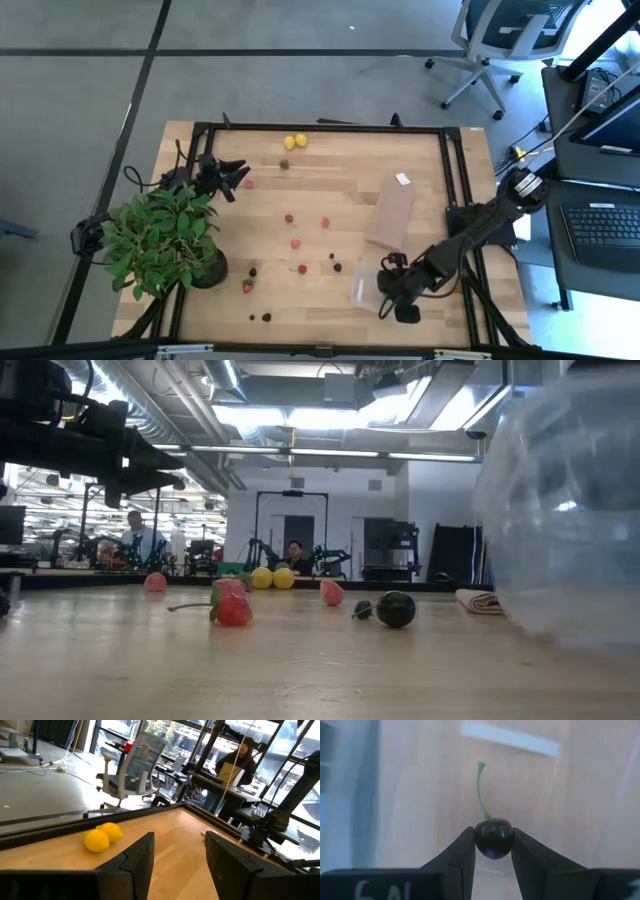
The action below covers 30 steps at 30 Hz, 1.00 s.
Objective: Pick and placing Produce into tupperware
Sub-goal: Put the cherry into the transparent container
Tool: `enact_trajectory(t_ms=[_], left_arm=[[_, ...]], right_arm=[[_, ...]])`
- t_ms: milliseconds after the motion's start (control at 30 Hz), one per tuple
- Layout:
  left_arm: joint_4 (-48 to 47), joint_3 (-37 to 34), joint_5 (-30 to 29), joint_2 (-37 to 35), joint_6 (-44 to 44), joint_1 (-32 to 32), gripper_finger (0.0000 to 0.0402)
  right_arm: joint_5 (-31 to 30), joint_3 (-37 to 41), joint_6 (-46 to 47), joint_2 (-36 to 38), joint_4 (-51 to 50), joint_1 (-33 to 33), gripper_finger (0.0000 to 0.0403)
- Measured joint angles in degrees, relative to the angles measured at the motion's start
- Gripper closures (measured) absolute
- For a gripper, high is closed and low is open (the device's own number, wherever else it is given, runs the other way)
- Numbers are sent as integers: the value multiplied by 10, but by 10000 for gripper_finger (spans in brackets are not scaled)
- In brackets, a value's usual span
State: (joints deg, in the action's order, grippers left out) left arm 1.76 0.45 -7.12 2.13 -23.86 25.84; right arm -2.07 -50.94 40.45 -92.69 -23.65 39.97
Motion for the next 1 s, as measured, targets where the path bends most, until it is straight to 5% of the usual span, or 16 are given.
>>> enact_trajectory(t_ms=[1000], left_arm=[[-1, 0, 6, 0, 4, 0, 237]], right_arm=[[7, -42, -4, 9, -5, 0, 272]])
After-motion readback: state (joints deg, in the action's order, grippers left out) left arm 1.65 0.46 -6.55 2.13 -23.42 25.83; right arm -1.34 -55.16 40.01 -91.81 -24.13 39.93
